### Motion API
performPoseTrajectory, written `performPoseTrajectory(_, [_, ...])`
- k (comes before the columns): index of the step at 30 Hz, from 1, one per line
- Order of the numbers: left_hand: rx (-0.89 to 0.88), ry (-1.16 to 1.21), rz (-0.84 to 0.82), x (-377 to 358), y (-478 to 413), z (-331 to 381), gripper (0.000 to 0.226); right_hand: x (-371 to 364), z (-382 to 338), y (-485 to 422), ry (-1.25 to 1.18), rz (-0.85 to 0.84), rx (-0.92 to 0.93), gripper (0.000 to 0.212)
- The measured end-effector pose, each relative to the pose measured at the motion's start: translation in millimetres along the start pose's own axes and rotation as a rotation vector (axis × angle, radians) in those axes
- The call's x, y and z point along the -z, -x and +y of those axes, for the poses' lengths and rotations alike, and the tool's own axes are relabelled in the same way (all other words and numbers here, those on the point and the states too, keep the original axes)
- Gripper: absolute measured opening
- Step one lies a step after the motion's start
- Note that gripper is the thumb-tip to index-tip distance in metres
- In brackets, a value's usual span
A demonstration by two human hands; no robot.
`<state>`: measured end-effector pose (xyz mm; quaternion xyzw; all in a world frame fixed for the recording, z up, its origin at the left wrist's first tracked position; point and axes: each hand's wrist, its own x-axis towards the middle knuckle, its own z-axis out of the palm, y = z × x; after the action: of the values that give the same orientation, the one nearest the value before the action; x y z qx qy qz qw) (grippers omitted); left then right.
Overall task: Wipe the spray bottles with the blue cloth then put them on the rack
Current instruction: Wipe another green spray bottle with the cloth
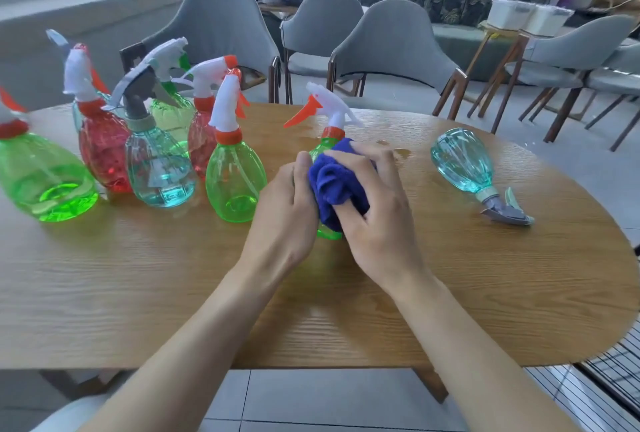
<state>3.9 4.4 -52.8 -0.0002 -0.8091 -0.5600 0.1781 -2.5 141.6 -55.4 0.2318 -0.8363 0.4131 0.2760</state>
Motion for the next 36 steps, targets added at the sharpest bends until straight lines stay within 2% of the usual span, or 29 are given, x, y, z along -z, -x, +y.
performPoseTrajectory(4, [-0.138,-0.159,-0.019,-6.9,8.5,-1.7,0.047,2.3,-1.2,-2.4,-0.081,0.134,-0.113,0.035])
performPoseTrajectory(7, [-0.174,-0.171,0.013,-7.8,8.4,-2.8,0.048,-3.7,-8.4,1.8,-0.093,0.18,-0.066,0.039])
performPoseTrajectory(11, [-0.182,-0.205,0.01,-3.3,4.1,-4.8,0.051,-3.9,-3.7,-0.9,-0.058,0.145,0.009,0.035])
performPoseTrajectory(13, [-0.198,-0.252,-0.004,-4.1,4.1,-7.0,0.053,-0.8,2.1,-4.8,-0.048,0.152,-0.064,0.033])
performPoseTrajectory(16, [-0.189,-0.269,-0.024,-8.0,7.5,-5.4,0.042,-1.4,5.7,-7.1,-0.038,0.178,-0.166,0.031])
performPoseTrajectory(22, [-0.146,-0.197,-0.008,-4.0,2.1,-6.3,0.04,-13.5,1.7,-3.8,0.063,0.127,-0.06,0.034])
performPoseTrajectory(27, [-0.134,-0.226,-0.008,-6.5,3.5,-1.5,0.038,-6.0,5.9,-8.5,0.015,0.114,-0.184,0.033])
performPoseTrajectory(31, [-0.018,-0.096,-0.015,-4.6,-0.8,-1.0,0.05,-14.4,0.0,-0.9,0.071,0.115,-0.055,0.04])
performPoseTrajectory(36, [0.38,0.32,-0.009,2.2,-9.6,9.5,0.069,-14.8,-8.7,8.8,0.112,0.036,0.166,0.037])
